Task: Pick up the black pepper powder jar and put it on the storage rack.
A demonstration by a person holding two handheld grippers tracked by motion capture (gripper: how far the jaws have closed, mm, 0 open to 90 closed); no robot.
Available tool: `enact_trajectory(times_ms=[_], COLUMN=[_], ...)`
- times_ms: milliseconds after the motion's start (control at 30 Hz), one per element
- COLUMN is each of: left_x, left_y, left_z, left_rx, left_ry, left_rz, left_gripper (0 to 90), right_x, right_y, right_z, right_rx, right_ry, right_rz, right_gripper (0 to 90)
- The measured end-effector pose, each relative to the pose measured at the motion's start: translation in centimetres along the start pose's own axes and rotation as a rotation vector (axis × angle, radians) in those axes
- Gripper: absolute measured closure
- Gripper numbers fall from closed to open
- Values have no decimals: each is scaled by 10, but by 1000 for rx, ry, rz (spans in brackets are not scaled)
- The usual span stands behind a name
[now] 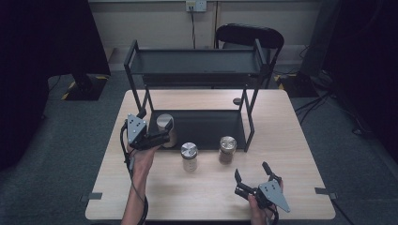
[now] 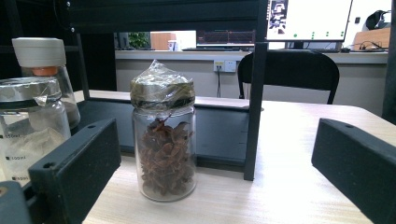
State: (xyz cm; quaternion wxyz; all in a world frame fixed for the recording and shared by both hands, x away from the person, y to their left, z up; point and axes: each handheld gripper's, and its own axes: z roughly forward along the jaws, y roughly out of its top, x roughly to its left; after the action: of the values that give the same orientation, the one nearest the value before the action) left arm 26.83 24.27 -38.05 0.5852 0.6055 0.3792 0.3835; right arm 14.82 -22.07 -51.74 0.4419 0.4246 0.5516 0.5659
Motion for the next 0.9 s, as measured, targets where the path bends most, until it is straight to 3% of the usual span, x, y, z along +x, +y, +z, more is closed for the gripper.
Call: enact_trajectory(times_ms=[433,900], left_x=[-3,-10], left_y=[-3,-15], left_z=[-18,-41], left_rx=[-7,-30], left_ry=[-13,-26], left_rz=[-31,-16], left_gripper=[0,0], right_x=[1,1], right_y=[0,0], right_z=[0,0], right_rx=[1,0], right_ry=[-3,-4], right_rz=[0,0], right_gripper=[1,1])
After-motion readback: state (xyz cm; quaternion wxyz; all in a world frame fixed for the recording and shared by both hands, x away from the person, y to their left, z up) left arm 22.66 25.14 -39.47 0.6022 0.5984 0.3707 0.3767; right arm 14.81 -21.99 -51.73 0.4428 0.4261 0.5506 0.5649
